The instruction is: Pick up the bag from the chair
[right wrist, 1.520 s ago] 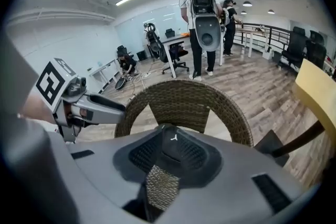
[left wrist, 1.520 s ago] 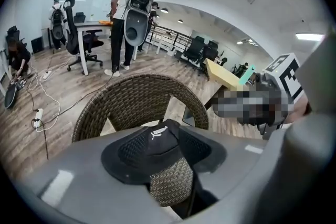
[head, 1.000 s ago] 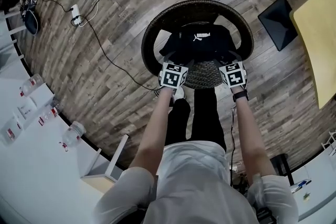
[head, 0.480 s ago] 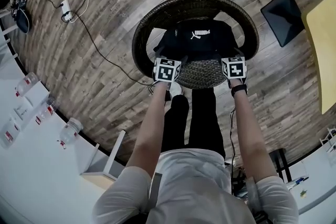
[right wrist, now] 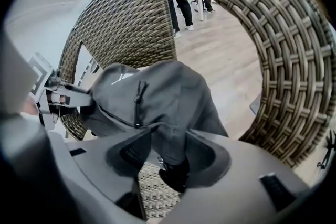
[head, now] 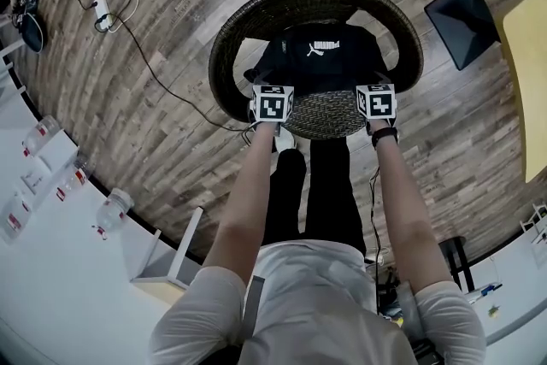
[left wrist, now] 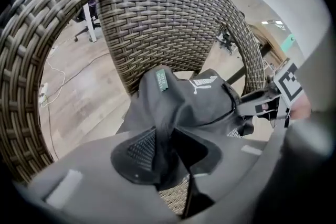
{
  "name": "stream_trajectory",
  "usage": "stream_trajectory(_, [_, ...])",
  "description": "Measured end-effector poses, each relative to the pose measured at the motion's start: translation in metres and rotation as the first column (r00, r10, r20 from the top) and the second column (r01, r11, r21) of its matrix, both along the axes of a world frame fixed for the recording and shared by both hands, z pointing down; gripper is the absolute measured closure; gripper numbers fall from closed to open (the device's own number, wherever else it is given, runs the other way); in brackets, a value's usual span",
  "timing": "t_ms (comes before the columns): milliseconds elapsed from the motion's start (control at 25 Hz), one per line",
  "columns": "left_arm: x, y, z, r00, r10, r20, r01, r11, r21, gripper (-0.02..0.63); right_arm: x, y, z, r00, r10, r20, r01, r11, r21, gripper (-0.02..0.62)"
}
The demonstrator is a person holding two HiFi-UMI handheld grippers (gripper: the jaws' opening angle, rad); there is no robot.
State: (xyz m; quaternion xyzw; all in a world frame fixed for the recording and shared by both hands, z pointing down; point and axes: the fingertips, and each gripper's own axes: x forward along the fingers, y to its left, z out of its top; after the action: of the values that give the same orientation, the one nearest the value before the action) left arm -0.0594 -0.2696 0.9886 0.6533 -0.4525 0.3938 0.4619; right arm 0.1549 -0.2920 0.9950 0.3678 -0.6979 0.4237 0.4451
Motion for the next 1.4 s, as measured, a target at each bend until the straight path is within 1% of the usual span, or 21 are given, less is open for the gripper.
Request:
stream_trajectory(40, [0.001, 0.0, -0.001, 1.0, -0.01, -0.005, 0.01, 1.0, -0.005, 0.502, 0.003, -0.001, -0.001, 1.0, 0.009, -0.01, -0.009, 1.0, 0.006, 0.443])
stream_trajectory(160, [0.002, 0.002, -0.008, 0.999, -0.028, -0.02, 0.028, 1.0, -0.009, 0.519, 0.006, -0.003, -0.006, 0.999, 0.045, 0.0, -0.045, 0.999, 0.003, 0.478])
stream_trajectory(320, [-0.001, 0.005, -0.02, 0.997, -0.079, -0.028, 0.079, 0.997, -0.005, 0.529, 0.0, -0.006, -0.02, 0.999, 0.033, 0.013, -0.034, 0.999, 0.018, 0.51])
stream_trajectory(440, [-0.002, 0.013, -0.033, 0.993, -0.109, -0.038, 0.109, 0.994, -0.005, 0.532, -0.002, 0.002, -0.032, 0.999, 0.04, 0.015, -0.041, 0.999, 0.02, 0.52])
stream_trajectory(520, [-0.001, 0.021, -0.044, 0.993, -0.111, -0.041, 0.111, 0.994, -0.005, 0.534, -0.002, 0.013, -0.042, 0.999, 0.045, 0.016, -0.046, 0.999, 0.014, 0.523])
stream_trajectory(640, [0.001, 0.032, -0.06, 0.996, -0.088, -0.035, 0.088, 0.996, -0.009, 0.534, -0.002, 0.028, -0.058, 0.995, 0.091, 0.035, -0.091, 0.996, 0.004, 0.529])
stream_trajectory(760, [0.008, 0.039, -0.078, 0.998, -0.044, -0.042, 0.044, 0.999, 0.001, 0.535, 0.006, 0.045, -0.074, 0.989, 0.146, 0.026, -0.146, 0.989, -0.001, 0.532])
stream_trajectory(880, [0.012, 0.044, -0.098, 0.998, -0.038, -0.047, 0.039, 0.999, 0.019, 0.538, 0.011, 0.059, -0.094, 0.984, 0.175, 0.023, -0.175, 0.984, 0.01, 0.538])
stream_trajectory(1040, [0.014, 0.052, -0.125, 0.996, -0.061, -0.069, 0.064, 0.997, 0.047, 0.543, 0.013, 0.067, -0.123, 0.981, 0.191, 0.036, -0.193, 0.98, 0.055, 0.545])
stream_trajectory(1160, [0.014, 0.055, -0.147, 0.994, -0.075, -0.083, 0.082, 0.993, 0.084, 0.545, 0.011, 0.067, -0.148, 0.98, 0.192, 0.046, -0.196, 0.976, 0.1, 0.546])
stream_trajectory(1400, [0.005, 0.062, -0.19, 0.99, -0.1, -0.101, 0.115, 0.981, 0.158, 0.545, 0.002, 0.064, -0.2, 0.976, 0.205, 0.074, -0.216, 0.957, 0.193, 0.548])
